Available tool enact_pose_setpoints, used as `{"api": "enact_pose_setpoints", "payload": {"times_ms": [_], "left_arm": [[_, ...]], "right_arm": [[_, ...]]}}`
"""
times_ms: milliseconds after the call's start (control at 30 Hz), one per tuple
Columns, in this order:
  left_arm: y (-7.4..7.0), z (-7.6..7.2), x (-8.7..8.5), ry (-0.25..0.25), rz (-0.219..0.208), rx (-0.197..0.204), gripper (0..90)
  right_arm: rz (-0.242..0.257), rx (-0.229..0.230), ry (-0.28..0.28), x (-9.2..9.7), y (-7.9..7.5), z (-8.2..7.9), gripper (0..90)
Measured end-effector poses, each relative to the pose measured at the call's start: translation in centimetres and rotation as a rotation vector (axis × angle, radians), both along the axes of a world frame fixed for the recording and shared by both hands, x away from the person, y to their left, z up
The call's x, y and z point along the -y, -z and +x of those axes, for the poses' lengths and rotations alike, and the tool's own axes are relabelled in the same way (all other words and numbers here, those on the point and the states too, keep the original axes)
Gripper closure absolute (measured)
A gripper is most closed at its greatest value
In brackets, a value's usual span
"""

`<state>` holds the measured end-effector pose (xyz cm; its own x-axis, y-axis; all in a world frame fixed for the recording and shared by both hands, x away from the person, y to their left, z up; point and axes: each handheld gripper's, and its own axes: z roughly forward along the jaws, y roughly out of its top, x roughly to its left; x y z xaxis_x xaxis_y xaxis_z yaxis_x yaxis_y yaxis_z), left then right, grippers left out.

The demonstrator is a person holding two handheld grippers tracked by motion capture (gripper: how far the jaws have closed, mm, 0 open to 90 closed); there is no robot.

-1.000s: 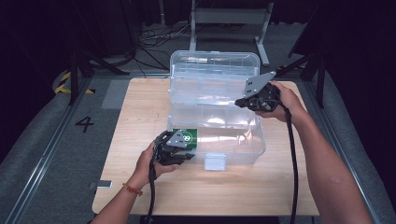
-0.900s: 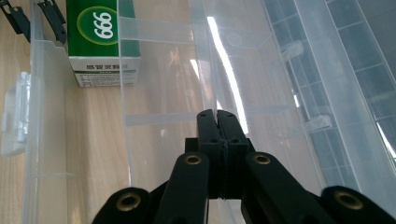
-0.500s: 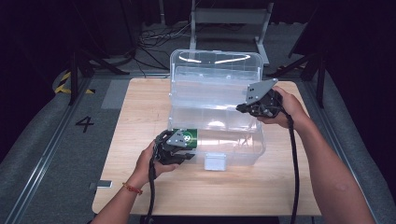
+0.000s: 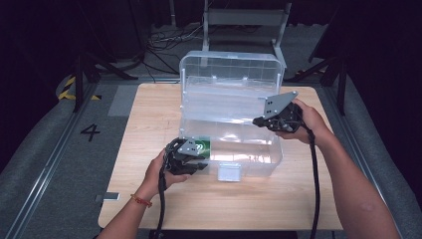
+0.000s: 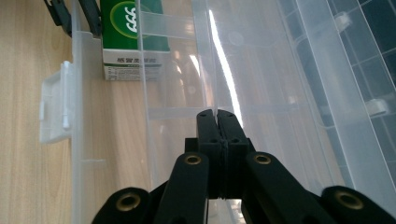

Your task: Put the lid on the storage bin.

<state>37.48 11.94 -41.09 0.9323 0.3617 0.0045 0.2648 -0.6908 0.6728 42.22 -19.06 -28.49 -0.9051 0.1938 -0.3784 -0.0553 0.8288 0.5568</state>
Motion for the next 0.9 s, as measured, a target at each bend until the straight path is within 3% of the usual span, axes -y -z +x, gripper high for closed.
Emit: {"api": "enact_pose_setpoints", "payload": {"times_ms": [433,900], "left_arm": [[0.0,-0.1,0.0,-0.001,0.005,0.011,71.5],[0.0,-0.2,0.1,-0.003,0.015,0.027,70.6]], "right_arm": [[-0.014,-0.011,-0.007,0.0,0.5,-1.0,89.7],[-0.090,-0.086,-0.015,-0.6,0.5,-1.1,88.5]]}}
